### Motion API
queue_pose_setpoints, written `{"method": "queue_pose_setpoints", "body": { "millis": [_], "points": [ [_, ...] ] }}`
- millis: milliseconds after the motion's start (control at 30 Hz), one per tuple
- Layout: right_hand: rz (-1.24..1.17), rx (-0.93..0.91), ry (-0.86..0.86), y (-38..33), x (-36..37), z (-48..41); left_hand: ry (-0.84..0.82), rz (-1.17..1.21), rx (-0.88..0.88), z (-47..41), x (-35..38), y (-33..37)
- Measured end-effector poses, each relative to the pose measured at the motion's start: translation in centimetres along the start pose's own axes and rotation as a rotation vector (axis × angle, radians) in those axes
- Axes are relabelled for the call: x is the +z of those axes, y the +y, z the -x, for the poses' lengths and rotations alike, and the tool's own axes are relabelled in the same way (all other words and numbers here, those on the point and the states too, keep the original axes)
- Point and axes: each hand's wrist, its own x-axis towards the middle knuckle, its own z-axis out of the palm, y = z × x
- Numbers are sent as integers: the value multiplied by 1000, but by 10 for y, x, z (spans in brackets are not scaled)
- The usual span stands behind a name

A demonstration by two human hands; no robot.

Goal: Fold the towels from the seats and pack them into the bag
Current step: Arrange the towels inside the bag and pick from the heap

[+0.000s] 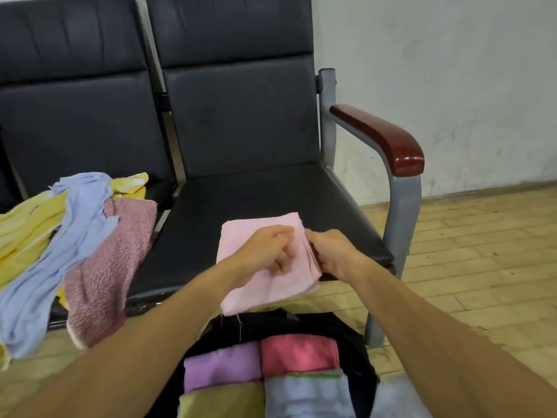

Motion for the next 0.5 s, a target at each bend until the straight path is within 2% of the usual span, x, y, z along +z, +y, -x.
{"method": "queue_pose_setpoints", "body": {
  "millis": [133,233,400,500],
  "points": [
    [232,-41,67,-3,7,-1,261,-127,25,16,-36,-29],
    [328,-113,74,-4,13,3,392,-71,-42,35,-51,-52],
    [443,-188,9,-8,22,19,408,286,-159,60,-54,-66],
    [540,-241,-24,-12,32,35,354,287,-166,66,-62,-67]
  ]
}}
